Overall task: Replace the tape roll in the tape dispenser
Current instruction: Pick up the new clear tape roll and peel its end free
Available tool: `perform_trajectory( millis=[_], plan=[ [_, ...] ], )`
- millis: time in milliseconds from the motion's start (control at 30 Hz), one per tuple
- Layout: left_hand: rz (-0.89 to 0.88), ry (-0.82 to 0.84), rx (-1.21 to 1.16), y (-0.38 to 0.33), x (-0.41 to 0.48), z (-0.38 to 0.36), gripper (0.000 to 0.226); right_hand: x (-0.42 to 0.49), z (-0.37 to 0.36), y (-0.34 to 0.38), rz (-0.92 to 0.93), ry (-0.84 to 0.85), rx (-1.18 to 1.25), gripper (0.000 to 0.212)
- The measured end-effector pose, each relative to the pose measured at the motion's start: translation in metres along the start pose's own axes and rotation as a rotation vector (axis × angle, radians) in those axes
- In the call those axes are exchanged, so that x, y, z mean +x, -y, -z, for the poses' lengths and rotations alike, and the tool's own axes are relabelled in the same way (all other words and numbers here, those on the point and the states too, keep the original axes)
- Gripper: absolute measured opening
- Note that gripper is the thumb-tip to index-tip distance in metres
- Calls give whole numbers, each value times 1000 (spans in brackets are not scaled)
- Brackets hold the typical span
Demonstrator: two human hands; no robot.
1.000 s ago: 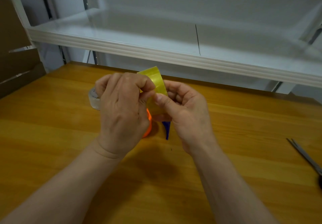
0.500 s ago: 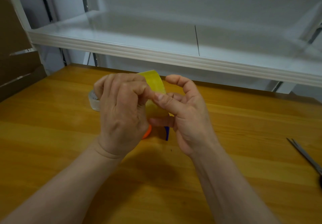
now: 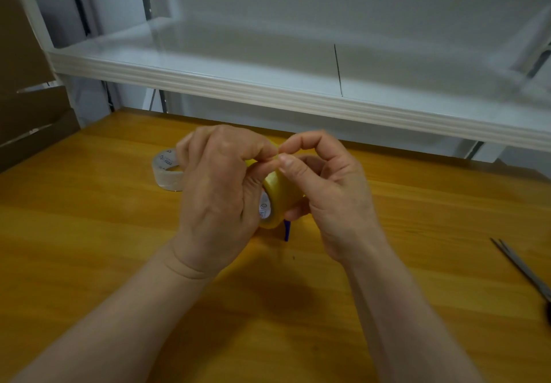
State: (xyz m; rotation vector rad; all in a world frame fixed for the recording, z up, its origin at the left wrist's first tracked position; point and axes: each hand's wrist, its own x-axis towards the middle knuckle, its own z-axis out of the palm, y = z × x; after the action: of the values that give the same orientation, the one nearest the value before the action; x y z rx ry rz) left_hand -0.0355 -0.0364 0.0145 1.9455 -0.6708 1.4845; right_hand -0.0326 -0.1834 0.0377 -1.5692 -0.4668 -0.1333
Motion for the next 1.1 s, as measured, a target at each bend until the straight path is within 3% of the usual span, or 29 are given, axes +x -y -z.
perform_trajectory(
  millis=[233,367,467,600,800,967,1100],
  plan=[
    [325,-50,-165,7,4,6,20,3,2,-3,-8,-140,12,15],
    [650,156,-362,12,4,6,23,4,3,-3,-17,-240,49,16],
    [801,340,-597,5,0,1,39,3,0,-4,-7,-269,56,13],
    [823,328,-665,0,-5,-6,68,2,-5,-6,-7,-269,80,12],
    [787,246,-655,-2,-1,-1,42,8,-15,-5,-28,-198,30,14],
    [828,161,-670,6,1,0,42,27,-13,0,-1,-124,-138,18],
    [857,139,-720,11,1,1,43,41,-12,-7,49,-103,-317,7]
  ],
)
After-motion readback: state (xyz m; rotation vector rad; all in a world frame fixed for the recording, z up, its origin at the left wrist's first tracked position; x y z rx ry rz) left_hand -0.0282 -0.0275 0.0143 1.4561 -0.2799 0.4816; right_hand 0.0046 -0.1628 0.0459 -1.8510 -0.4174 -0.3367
